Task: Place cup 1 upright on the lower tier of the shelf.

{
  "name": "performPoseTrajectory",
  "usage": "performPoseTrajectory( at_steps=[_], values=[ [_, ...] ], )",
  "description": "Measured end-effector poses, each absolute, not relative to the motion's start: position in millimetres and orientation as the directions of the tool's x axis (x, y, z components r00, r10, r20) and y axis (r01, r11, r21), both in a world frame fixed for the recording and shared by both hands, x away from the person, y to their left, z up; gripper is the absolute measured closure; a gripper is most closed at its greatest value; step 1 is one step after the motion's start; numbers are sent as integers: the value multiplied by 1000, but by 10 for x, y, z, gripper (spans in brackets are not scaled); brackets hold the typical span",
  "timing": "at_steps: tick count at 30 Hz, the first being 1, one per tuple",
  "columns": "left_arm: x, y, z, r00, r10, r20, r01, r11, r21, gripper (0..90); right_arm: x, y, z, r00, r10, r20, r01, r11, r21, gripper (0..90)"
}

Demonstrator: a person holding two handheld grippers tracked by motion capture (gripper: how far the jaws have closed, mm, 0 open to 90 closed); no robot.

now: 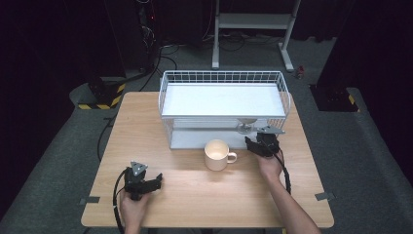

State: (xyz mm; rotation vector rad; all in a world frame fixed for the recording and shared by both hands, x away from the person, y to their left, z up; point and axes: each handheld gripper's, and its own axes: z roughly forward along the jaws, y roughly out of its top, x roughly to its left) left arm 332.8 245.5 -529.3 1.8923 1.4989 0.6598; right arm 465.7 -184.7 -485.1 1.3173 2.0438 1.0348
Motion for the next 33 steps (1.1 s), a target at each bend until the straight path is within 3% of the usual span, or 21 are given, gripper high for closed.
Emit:
performPoseTrajectory(
  at_steps=[33],
  values=[
    [3329, 2455, -5293, 228, 974, 3, 659, -156, 735, 160, 4303, -2119, -4726, -454, 890, 50, 487, 201, 850, 398]
  ],
)
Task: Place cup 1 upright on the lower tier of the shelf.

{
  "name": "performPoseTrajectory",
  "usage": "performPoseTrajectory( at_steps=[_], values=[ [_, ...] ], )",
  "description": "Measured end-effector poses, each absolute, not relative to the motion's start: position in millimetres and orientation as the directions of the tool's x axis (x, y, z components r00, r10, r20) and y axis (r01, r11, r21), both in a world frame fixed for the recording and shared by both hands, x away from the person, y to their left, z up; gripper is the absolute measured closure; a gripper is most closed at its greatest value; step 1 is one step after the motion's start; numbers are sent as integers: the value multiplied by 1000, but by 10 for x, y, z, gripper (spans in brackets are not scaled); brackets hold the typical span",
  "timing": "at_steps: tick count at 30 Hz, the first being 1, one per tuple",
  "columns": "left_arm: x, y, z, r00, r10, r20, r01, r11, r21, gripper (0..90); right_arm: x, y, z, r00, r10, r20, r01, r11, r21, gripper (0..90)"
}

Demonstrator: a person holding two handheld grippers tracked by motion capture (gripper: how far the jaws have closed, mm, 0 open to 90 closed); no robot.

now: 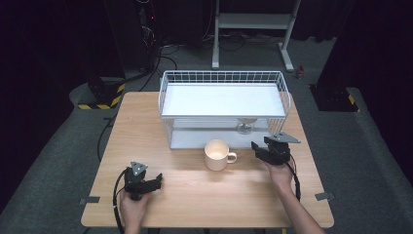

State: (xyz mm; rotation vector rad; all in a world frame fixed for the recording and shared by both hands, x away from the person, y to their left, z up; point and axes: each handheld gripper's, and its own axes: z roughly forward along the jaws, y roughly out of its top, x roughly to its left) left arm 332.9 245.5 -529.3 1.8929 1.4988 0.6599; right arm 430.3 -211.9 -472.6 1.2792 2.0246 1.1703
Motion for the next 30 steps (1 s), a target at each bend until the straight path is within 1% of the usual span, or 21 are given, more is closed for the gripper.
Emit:
performPoseTrajectory(
  at_steps=[15, 30],
  values=[
    [3329, 2455, -5293, 228, 974, 3, 659, -157, 735, 160, 4198, -2248, -4727, -458, 886, 76, 485, 178, 856, 387],
    [3329, 2455, -5293, 228, 974, 4, 659, -157, 735, 160, 4086, -2389, -4745, -443, 891, 98, 484, 146, 863, 381]
  ],
)
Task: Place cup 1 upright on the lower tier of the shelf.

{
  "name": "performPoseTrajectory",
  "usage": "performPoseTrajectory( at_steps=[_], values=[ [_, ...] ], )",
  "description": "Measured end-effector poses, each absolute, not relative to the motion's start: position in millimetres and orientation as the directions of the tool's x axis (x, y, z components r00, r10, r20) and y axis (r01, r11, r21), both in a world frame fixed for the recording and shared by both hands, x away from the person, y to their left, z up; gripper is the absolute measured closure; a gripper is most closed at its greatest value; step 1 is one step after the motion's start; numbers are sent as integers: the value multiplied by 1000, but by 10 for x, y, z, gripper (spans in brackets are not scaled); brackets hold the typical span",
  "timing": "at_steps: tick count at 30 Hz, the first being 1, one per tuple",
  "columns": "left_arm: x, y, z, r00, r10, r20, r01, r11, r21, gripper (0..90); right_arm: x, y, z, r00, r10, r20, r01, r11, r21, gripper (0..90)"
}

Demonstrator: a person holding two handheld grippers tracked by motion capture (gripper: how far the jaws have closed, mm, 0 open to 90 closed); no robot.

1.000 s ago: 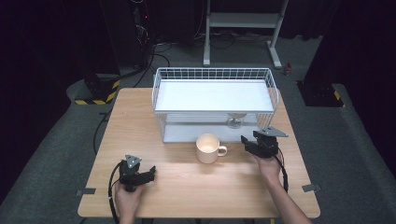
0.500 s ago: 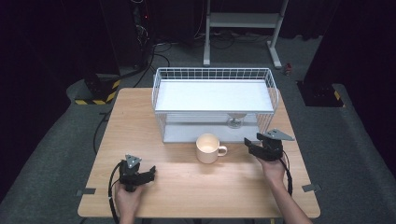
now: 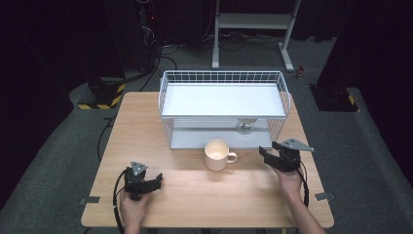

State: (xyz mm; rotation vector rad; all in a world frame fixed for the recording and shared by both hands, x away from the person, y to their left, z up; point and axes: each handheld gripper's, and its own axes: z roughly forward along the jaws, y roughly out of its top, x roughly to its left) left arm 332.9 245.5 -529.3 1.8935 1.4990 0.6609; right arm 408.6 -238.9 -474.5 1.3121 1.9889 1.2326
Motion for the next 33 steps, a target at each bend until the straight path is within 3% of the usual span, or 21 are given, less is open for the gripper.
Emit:
performPoseTrajectory(
  at_steps=[33],
  values=[
    [3328, 2453, -5293, 227, 974, 3, 661, -156, 734, 160, 3803, -2664, -4842, -420, 900, 118, 477, 109, 872, 365]
  ],
)
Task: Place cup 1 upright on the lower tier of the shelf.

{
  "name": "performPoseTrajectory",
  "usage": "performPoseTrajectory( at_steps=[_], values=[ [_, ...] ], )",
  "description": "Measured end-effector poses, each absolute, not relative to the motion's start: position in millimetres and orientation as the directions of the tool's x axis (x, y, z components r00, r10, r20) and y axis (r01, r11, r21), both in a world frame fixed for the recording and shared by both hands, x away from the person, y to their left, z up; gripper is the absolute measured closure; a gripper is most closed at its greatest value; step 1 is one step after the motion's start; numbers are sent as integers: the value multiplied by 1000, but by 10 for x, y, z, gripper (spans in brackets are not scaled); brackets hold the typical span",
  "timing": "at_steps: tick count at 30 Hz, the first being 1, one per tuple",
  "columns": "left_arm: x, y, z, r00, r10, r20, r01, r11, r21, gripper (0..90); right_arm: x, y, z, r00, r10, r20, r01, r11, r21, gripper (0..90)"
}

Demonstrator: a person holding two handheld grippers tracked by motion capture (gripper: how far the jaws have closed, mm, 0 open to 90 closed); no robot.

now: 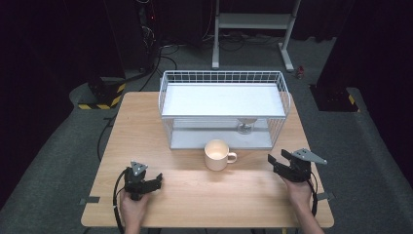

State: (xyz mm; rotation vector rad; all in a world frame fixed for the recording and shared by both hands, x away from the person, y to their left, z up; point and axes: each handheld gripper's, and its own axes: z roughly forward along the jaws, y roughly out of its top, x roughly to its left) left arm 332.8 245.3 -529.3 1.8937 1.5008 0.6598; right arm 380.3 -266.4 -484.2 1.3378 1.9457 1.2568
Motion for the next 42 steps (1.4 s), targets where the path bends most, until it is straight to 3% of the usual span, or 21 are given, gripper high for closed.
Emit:
performPoseTrajectory(
  at_steps=[27, 42],
  values=[
    [3327, 2452, -5293, 226, 974, 3, 661, -156, 734, 160, 3584, -2851, -5054, -394, 912, 109, 508, 118, 853, 341],
    [3328, 2452, -5293, 226, 974, 3, 661, -156, 734, 160, 3557, -2835, -5193, -419, 907, 44, 545, 212, 811, 307]
  ],
)
